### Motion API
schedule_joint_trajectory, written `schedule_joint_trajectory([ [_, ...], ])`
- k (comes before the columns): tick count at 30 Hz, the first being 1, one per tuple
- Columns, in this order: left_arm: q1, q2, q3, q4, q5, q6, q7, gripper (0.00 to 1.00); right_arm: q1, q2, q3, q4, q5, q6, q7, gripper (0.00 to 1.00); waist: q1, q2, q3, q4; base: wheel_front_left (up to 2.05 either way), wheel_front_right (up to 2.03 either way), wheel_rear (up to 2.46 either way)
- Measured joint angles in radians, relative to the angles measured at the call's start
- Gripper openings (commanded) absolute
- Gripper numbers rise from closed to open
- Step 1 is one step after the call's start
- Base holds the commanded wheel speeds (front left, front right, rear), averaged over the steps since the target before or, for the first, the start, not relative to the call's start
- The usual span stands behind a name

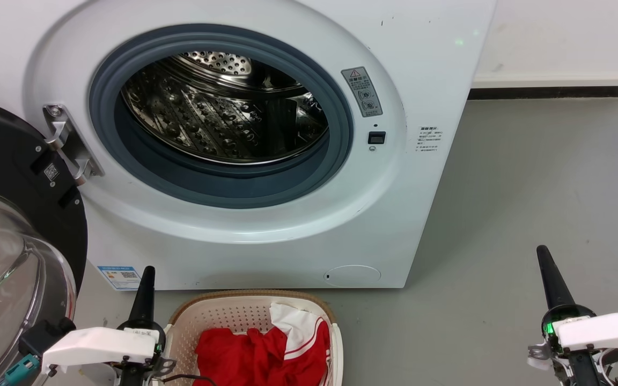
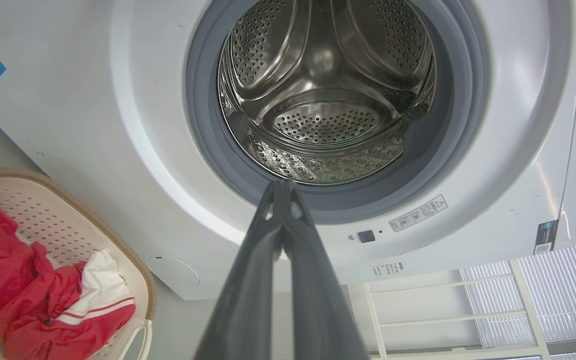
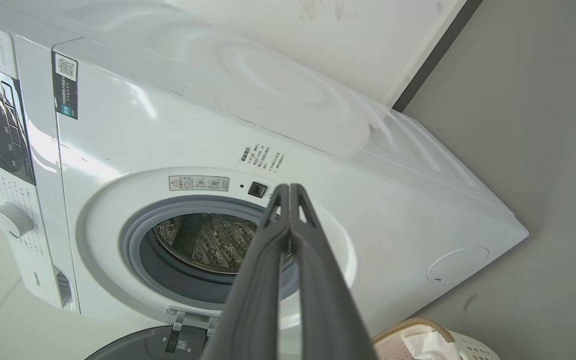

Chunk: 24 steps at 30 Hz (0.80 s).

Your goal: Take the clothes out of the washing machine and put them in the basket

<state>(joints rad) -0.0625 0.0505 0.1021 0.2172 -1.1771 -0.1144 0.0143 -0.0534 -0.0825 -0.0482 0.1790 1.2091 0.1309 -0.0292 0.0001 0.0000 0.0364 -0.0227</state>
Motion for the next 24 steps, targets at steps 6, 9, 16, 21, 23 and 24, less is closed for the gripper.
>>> schedule_joint_trajectory([
  [6, -0.004, 0.000, 0.002, 0.004, -0.061, 0.000, 0.012, 0.00, -0.007, 0.000, -0.003, 0.010, 0.062, 0.000, 0.015, 0.00, 0.0000, 0.0000, -0.004, 0.003, 0.00, 0.00, 0.00],
  [9, -0.006, 0.000, 0.002, 0.006, -0.091, -0.001, 0.020, 0.00, -0.008, 0.000, -0.004, 0.014, 0.091, 0.000, 0.022, 0.00, 0.0000, 0.0001, -0.006, 0.004, 0.00, 0.00, 0.00],
  [16, -0.011, 0.000, 0.004, 0.010, -0.157, -0.002, 0.037, 0.00, -0.012, 0.000, -0.007, 0.022, 0.157, 0.000, 0.039, 0.00, 0.0000, 0.0000, -0.010, 0.007, 0.00, 0.00, 0.00],
  [21, -0.021, 0.000, 0.005, 0.012, -0.201, -0.006, 0.046, 0.00, -0.022, 0.000, -0.009, 0.028, 0.202, 0.000, 0.050, 0.00, 0.0000, 0.0000, -0.014, 0.009, 0.00, 0.00, 0.00],
  [23, -0.022, 0.000, 0.005, 0.014, -0.219, -0.006, 0.050, 0.00, -0.023, 0.000, -0.010, 0.031, 0.219, 0.000, 0.056, 0.00, 0.0000, 0.0000, -0.015, 0.010, 0.00, 0.00, 0.00],
  [24, -0.022, 0.000, 0.005, 0.014, -0.228, -0.006, 0.053, 0.00, -0.024, 0.000, -0.011, 0.032, 0.228, 0.000, 0.057, 0.00, 0.0000, 0.0000, -0.016, 0.011, 0.00, 0.00, 0.00],
])
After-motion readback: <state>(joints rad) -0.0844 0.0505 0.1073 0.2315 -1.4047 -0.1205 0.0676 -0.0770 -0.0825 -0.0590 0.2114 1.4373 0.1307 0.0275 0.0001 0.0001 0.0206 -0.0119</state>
